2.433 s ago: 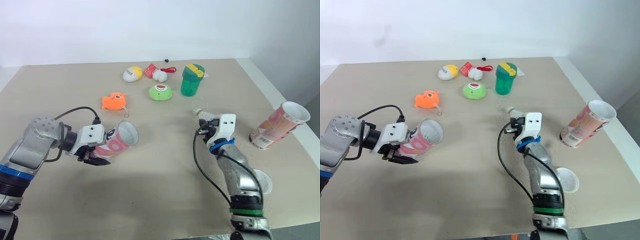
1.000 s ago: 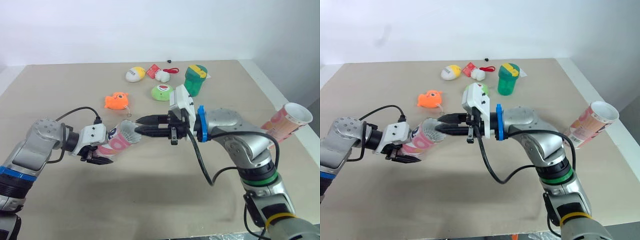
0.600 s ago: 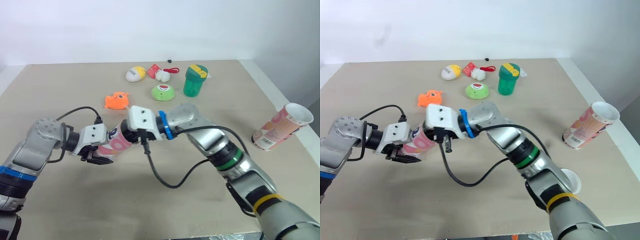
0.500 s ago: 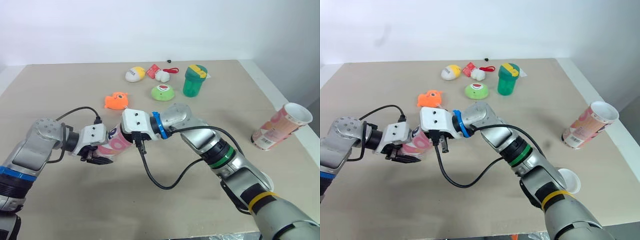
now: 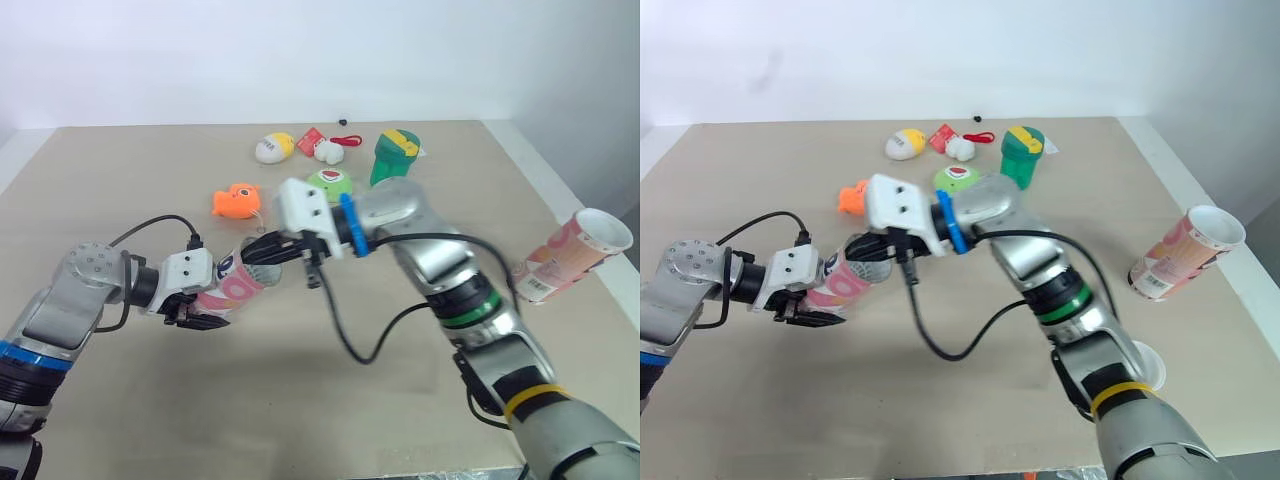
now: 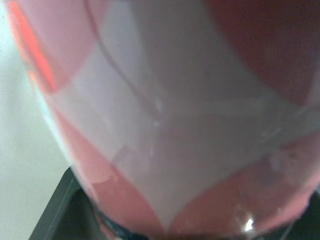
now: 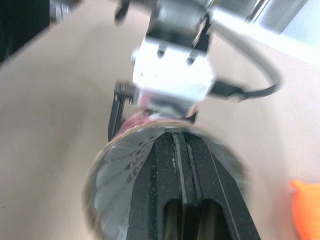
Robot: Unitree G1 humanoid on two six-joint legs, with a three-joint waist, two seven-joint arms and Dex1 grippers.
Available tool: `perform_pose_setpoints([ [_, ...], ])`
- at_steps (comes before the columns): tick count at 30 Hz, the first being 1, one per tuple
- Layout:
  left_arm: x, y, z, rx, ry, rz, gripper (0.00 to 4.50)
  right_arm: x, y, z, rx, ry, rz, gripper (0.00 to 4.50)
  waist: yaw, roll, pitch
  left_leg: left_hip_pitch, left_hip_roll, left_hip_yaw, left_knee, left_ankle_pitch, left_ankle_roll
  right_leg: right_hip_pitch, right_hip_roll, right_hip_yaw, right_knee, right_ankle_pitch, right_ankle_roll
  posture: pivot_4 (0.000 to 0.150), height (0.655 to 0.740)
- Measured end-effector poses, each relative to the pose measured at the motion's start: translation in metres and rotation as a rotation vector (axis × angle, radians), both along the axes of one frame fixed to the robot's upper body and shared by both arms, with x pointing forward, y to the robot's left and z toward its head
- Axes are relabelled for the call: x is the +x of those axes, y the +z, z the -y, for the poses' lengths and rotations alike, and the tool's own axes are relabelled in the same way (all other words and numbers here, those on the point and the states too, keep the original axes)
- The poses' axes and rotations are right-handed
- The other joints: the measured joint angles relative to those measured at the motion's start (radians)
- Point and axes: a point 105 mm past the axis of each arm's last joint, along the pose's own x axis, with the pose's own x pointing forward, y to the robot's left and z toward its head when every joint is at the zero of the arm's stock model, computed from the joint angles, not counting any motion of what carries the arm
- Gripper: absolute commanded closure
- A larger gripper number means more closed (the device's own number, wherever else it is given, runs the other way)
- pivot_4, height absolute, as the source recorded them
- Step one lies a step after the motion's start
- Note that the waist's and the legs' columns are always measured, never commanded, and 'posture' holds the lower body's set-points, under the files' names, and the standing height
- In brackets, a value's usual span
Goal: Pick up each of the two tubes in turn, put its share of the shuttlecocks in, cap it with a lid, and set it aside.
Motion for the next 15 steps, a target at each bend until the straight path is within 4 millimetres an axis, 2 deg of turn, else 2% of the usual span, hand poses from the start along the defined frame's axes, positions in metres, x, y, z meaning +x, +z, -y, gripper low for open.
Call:
perform_pose_setpoints([
  [1, 0.0, -0.001, 0.006, -0.035, -0.005, 0.0, 1.51, -0.001, 0.004, 0.019, 0.039, -0.031, -0.069, 4.31, 0.001, 0.0, 0.0, -0.001, -0.001, 0.0, 0.0, 0.0, 0.0, 0.0, -0.002, -0.001, 0.0, 0.0, 0.0, 0.15, 0.74],
  [3, 0.0, 0.0, 0.009, -0.061, -0.009, 0.006, 1.51, -0.001, 0.007, 0.034, 0.064, -0.061, -0.116, 4.31, 0.0, 0.0, 0.0, -0.001, -0.002, 0.0, 0.0, 0.0, 0.0, 0.0, -0.003, -0.001, -0.001, 0.0, 0.0, 0.15, 0.74],
  [4, 0.0, 0.002, 0.015, -0.109, -0.013, 0.007, 1.51, -0.002, 0.008, 0.047, 0.084, -0.089, -0.155, 4.31, 0.001, -0.001, 0.001, -0.002, -0.003, 0.0, 0.0, 0.0, 0.0, 0.0, -0.004, -0.001, -0.001, 0.0, 0.001, 0.15, 0.74],
  [9, 0.005, 0.026, 0.046, -0.351, -0.026, 0.089, 1.51, -0.007, 0.015, 0.105, 0.122, -0.232, -0.279, 4.31, -0.002, -0.002, 0.001, -0.004, -0.004, -0.002, 0.002, 0.0, 0.0, -0.001, -0.004, -0.002, -0.001, 0.0, 0.001, 0.15, 0.74],
  [12, 0.008, 0.033, 0.071, -0.489, -0.028, 0.138, 1.51, -0.009, 0.004, 0.143, 0.038, -0.355, -0.308, 4.31, -0.001, -0.002, 0.001, -0.004, -0.005, -0.002, 0.002, 0.0, 0.0, -0.001, -0.004, -0.002, -0.001, -0.001, 0.002, 0.15, 0.74],
  [14, 0.01, 0.033, 0.084, -0.564, -0.018, 0.168, 1.51, -0.012, -0.007, 0.162, -0.018, -0.412, -0.321, 3.94, -0.003, -0.002, 0.001, -0.004, -0.005, -0.001, 0.002, 0.0, 0.001, 0.0, -0.004, -0.001, -0.002, 0.0, 0.003, 0.15, 0.74],
  [15, 0.011, 0.032, 0.096, -0.63, -0.01, 0.193, 1.51, -0.014, -0.019, 0.181, -0.08, -0.468, -0.341, 3.6, -0.001, -0.002, 0.001, -0.003, -0.006, -0.001, 0.002, -0.001, 0.001, 0.001, -0.005, -0.001, -0.002, -0.001, 0.004, 0.15, 0.74],
])
